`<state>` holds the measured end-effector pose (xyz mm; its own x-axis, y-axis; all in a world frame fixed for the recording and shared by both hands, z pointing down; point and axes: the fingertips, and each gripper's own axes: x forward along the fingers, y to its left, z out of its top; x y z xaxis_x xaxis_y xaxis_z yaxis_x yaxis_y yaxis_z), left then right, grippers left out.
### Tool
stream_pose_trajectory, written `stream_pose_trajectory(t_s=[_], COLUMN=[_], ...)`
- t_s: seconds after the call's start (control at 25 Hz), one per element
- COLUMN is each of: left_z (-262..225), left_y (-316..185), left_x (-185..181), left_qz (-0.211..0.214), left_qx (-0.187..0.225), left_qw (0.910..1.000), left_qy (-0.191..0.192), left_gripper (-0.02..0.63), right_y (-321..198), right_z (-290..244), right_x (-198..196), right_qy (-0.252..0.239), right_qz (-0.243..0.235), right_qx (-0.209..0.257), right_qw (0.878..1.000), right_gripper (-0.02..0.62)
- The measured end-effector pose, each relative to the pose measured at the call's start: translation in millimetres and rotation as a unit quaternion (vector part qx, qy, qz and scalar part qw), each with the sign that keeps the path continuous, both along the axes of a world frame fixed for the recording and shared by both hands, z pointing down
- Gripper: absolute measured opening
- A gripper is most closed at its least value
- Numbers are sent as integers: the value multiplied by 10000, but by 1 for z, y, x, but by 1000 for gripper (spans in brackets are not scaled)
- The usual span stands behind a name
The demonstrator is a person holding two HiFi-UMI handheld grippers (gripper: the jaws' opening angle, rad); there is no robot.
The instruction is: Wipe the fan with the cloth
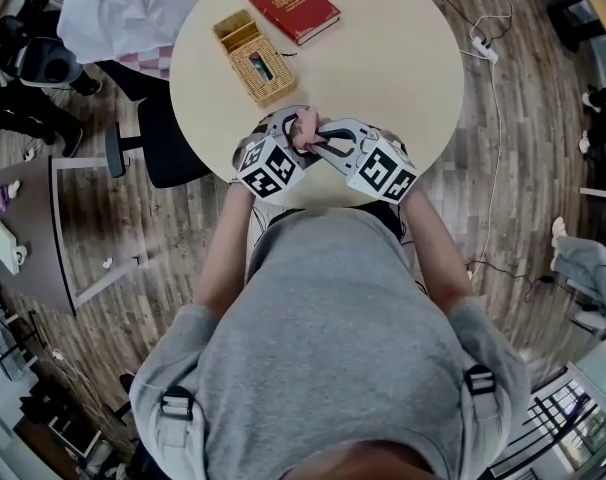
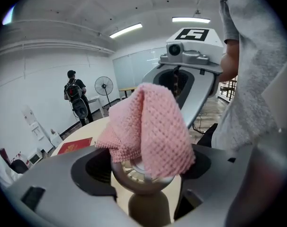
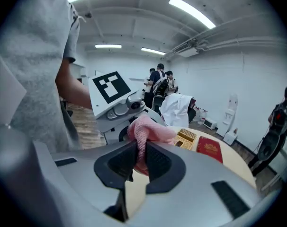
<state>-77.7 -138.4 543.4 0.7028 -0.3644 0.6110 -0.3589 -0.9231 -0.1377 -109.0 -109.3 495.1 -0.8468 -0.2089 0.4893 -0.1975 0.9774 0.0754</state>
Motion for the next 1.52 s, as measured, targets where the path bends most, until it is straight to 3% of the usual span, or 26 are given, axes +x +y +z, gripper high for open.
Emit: stream_pose_trajectory(t_s=[0.2,0.44,0.8,1.24,1.52], left_z=[5,8,11,3,1], left_y=[2,4,5,11,18], left_x=[4,4,3,0,3], left_qz=[176,211,206,53,125], left_qx=[116,59,38,-35,-46], left_qw=[9990,9986,9989,9998,9998], left_qy=[-400,-492,-429,-186,-155], left_gripper=[379,379,379,379,379], right_y=[-10,-10,9,-8,-5], right_z=[6,12,19,0,-1], right_x=[-8,-23,-22,-1,-19], right_qy=[681,1041,1044,477,621], right_qz=[-95,-384,-781,-74,-184], right_qx=[637,726,360,532,861], right_qw=[9956,9912,9908,9974,9942], right_gripper=[46,47,44,46,44])
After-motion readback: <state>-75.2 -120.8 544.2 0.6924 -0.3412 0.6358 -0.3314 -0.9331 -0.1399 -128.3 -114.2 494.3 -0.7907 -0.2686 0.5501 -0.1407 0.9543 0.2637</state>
